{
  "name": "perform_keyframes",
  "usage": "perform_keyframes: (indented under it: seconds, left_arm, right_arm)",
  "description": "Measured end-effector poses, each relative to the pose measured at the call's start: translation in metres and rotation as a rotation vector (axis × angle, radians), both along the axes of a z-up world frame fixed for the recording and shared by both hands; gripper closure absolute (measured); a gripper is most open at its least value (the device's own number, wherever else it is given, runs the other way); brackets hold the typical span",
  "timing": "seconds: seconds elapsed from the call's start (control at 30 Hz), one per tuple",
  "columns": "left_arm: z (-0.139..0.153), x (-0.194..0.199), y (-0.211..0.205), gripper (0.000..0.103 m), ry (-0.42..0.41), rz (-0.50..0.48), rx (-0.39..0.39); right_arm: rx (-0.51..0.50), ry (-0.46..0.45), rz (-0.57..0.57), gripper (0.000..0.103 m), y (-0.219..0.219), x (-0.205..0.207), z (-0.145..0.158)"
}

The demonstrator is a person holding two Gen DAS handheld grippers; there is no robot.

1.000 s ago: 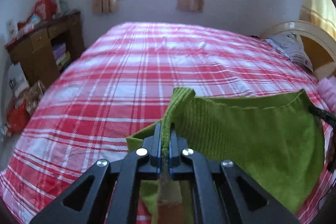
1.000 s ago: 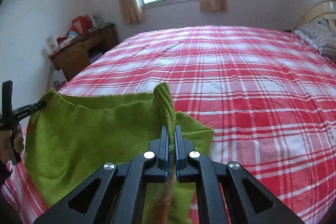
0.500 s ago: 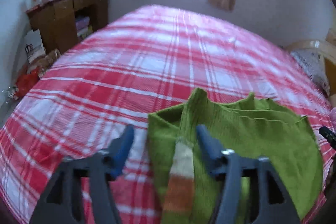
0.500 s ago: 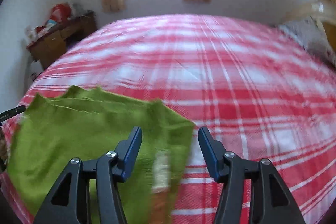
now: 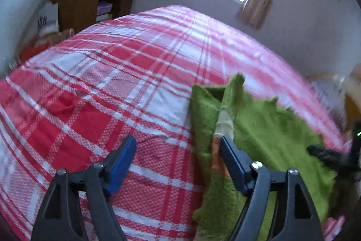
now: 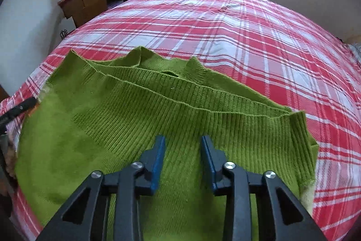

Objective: Fold small clothes

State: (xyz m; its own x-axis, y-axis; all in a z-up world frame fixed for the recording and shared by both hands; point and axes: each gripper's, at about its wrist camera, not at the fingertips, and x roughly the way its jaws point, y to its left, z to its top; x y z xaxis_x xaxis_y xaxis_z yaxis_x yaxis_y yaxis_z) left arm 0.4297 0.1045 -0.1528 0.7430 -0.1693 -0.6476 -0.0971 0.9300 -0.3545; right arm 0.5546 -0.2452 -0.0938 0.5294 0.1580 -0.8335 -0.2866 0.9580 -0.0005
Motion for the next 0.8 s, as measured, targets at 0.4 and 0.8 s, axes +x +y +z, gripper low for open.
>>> perform_keyframes:
  seconds: [0.4, 0.8]
  left_arm:
    - [-0.004, -0.004, 0.016, 0.024, -0.056, 0.015, -0.145]
    - [-0.003, -0.008, 0.018, 0.006, -0.076, 0.01, -0.135]
  right_arm:
    - [-0.066, -0.071, 0.003, 0.103, 0.017, 0.013, 0.011]
    - [-0.079, -0.045, 0.08, 0.05, 0.019, 0.022, 0.005]
